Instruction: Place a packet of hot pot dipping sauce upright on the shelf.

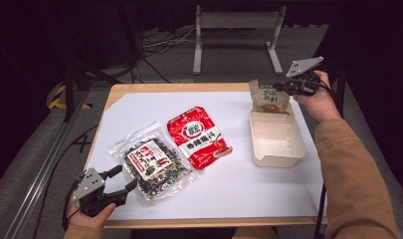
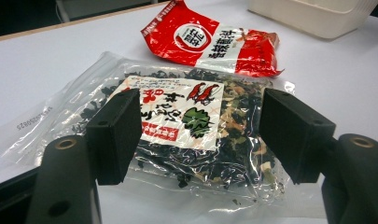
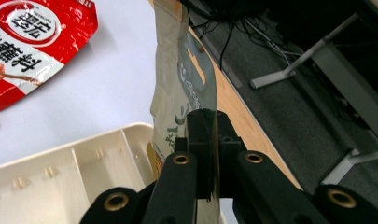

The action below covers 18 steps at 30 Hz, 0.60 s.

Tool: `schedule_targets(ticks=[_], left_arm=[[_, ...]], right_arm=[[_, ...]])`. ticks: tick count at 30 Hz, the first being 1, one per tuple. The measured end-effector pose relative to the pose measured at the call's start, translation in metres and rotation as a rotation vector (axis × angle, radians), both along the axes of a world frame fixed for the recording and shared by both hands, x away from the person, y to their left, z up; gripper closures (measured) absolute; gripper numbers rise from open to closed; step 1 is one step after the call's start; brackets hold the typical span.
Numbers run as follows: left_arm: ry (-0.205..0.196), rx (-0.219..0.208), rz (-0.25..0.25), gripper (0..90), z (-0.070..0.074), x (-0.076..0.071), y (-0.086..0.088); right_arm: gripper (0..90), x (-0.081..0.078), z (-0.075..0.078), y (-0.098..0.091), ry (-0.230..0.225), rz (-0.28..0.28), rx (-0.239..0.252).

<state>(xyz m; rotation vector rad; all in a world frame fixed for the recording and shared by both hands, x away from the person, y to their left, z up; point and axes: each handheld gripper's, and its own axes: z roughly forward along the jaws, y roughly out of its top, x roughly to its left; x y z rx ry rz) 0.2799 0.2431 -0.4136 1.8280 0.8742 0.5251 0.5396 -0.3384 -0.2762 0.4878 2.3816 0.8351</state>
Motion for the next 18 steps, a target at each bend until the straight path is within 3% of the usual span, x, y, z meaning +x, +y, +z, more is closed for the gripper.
schedule_targets(ticks=[9, 18], left_arm=[[0.002, 0.002, -0.008, 30.8, 0.0, 0.002, -0.001], [-0.002, 0.003, -0.012, 30.7, 0.0, 0.004, -0.002]], right_arm=[[87.4, 0.0, -0.011, -0.005, 0.049, -0.043, -0.025], [87.3, 0.0, -0.016, -0.013, 0.086, -0.088, -0.019]])
